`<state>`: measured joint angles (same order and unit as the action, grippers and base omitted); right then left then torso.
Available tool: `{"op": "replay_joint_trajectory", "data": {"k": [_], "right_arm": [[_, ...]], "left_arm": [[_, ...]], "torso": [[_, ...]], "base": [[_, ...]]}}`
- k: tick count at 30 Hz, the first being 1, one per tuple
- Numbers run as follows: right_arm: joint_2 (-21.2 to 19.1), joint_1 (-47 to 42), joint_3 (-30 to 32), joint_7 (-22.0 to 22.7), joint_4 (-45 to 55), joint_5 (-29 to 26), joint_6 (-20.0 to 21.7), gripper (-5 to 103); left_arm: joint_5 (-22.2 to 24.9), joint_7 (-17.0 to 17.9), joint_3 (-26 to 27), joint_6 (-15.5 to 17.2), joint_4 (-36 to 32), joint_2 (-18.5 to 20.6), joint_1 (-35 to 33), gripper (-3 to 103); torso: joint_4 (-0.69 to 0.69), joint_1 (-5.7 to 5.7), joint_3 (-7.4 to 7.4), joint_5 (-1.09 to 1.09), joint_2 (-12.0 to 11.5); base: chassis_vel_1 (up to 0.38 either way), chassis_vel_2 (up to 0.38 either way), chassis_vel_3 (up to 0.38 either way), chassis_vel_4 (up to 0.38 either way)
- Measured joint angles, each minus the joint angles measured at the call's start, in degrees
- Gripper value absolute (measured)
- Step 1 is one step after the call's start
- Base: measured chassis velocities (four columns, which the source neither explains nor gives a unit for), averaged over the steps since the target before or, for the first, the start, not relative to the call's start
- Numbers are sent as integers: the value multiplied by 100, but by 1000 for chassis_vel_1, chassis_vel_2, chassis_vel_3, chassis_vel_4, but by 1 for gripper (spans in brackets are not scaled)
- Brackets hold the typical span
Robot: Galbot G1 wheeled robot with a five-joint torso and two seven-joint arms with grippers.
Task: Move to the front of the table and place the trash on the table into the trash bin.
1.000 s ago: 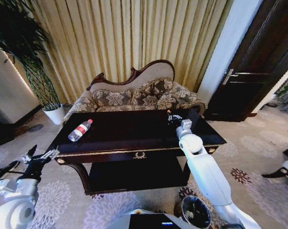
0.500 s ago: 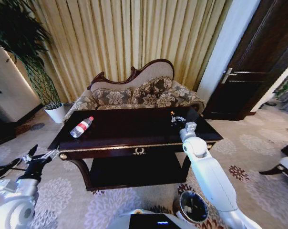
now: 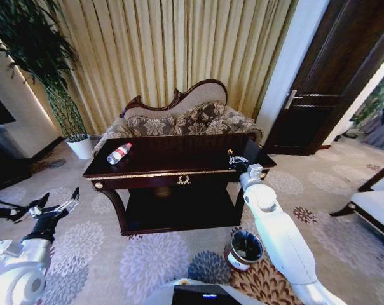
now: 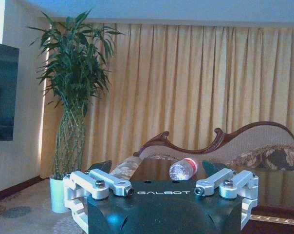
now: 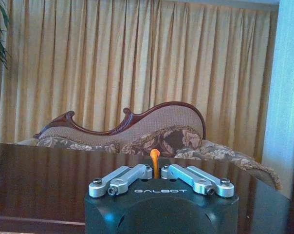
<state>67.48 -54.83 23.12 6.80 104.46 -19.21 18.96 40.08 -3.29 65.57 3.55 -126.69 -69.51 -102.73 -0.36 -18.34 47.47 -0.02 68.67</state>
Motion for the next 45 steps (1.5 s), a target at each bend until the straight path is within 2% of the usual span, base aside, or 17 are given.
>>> {"op": "replay_joint_trajectory", "data": {"k": [9,18,21,26,28,35,37,45], "right_arm": [[152,-374,240,0,-343,282,-199,3],[70,-1313,1132,1,-911,562,-594,3],[77,-1428,1200,1,-1237,645,-667,3],[74,-1533,1074,0,-1657,481,-550,3],[110,-1592,931,0,-2059,350,-322,3],[361,-1366,841,0,-3260,1037,-145,3],[454,-1153,861,0,-3742,1338,-185,3],[659,-557,865,0,-5043,1682,-516,3]], "left_arm": [[0,-14,-1,-99,36,-12,-30,100],[18,-33,37,-244,205,-32,-28,100],[20,-41,25,-275,302,-22,-1,100],[26,-44,22,-278,349,-13,35,100],[28,-45,45,-278,379,10,48,100],[27,-44,57,-283,413,46,65,100],[27,-44,50,-285,412,48,70,100],[27,-58,17,-293,435,50,68,100]], "torso": [[0,-6,4,2,-5],[-4,-2,0,0,-1],[-3,-1,0,2,-1],[-1,-3,2,4,-3],[0,-4,2,0,-3],[-3,-3,1,2,-3],[-1,-3,2,3,-3],[-1,-3,2,3,-3]], "base": [[20,-24,-22,28],[0,0,0,0],[0,0,0,0],[0,0,0,0],[0,0,0,0],[0,0,0,0],[0,0,0,0],[0,0,0,0]]}}
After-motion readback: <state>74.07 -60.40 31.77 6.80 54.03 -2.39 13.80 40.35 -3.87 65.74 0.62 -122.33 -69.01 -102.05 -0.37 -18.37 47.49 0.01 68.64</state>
